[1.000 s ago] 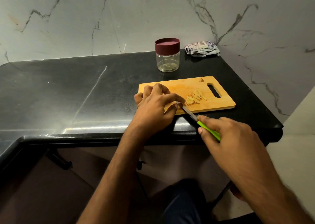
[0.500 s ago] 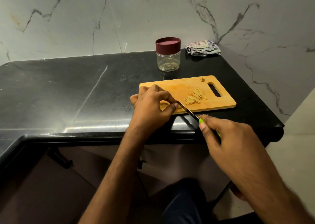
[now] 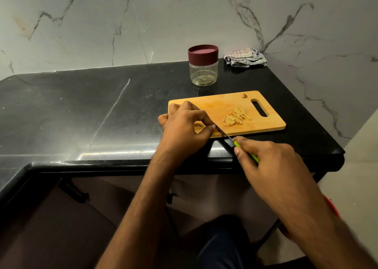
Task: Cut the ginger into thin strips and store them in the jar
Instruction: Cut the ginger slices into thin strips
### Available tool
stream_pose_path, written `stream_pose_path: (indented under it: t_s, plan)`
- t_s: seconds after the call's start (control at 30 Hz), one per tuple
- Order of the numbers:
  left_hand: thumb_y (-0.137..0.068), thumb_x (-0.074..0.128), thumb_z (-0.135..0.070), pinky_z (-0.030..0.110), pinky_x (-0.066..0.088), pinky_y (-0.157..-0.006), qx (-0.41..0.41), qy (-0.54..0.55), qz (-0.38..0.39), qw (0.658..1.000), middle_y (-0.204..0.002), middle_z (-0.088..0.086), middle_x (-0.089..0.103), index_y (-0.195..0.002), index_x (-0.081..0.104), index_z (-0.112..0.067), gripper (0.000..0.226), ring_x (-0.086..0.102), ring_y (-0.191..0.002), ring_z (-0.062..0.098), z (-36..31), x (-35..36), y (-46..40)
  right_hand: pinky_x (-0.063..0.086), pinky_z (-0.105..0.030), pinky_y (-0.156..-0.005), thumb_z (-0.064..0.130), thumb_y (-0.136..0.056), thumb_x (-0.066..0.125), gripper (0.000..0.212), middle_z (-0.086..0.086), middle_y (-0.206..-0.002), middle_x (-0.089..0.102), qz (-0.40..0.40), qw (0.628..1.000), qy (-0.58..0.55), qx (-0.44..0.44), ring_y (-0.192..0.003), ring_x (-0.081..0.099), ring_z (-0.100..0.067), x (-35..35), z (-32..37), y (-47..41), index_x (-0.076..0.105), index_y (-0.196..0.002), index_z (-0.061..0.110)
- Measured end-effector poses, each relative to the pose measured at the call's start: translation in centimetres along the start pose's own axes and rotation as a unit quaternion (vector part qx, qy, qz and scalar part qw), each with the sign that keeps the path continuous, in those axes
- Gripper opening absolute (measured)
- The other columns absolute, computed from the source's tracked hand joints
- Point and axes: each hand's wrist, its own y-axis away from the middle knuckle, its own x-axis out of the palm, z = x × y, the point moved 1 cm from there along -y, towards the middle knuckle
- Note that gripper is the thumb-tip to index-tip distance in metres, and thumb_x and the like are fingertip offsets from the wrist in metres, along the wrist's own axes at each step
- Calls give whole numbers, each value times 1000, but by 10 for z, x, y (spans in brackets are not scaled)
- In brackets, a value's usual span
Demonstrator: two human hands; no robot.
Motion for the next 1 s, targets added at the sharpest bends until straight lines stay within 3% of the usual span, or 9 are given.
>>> stream_pose_path:
  t_s: [0.13,0.33,0.53,0.83,1.0]
  plan:
    - [-87,72,-44,33,13,-90,0,-2,-2,1000,-104,-16,48,-85,69,-38,7,28,-113,7,1,1,0,50,-22,-69,49,-93,46,38,14,-105,67,5,1000,-8,9,-82,56,-3,-3,-4,8,53,-130,44]
    - [-88,70,-44,32,12,-91,5,-11,-3,1000,-112,-17,45,-96,60,-43,13,25,-116,5,2,2,0,46,-20,-68,49,-93,48,38,16,-102,66,-1,1000,-3,17,-80,51,0,-9,-8,15,53,-130,44]
    - [-95,62,-40,41,22,-98,56,-44,22,997,-114,-14,42,-104,65,-46,11,27,-120,11,-1,3,2,28,-14,-52,49,-94,44,42,13,-82,45,8,998,60,17,-73,45,-4,-10,-3,12,43,-136,48]
    - [-98,56,-42,41,21,-101,63,-59,26,996,-122,-14,42,-128,57,-52,32,26,-124,11,0,5,1,36,-19,-57,50,-93,46,43,13,-84,50,-6,999,33,5,-76,48,-5,-9,-5,14,46,-135,44]
    - [-89,69,-45,35,18,-93,20,-15,-28,999,-114,-17,46,-112,63,-40,24,31,-119,7,3,4,3,32,-13,-54,46,-93,45,39,13,-83,56,-29,1000,3,-6,-72,49,-3,-9,-6,13,57,-129,37]
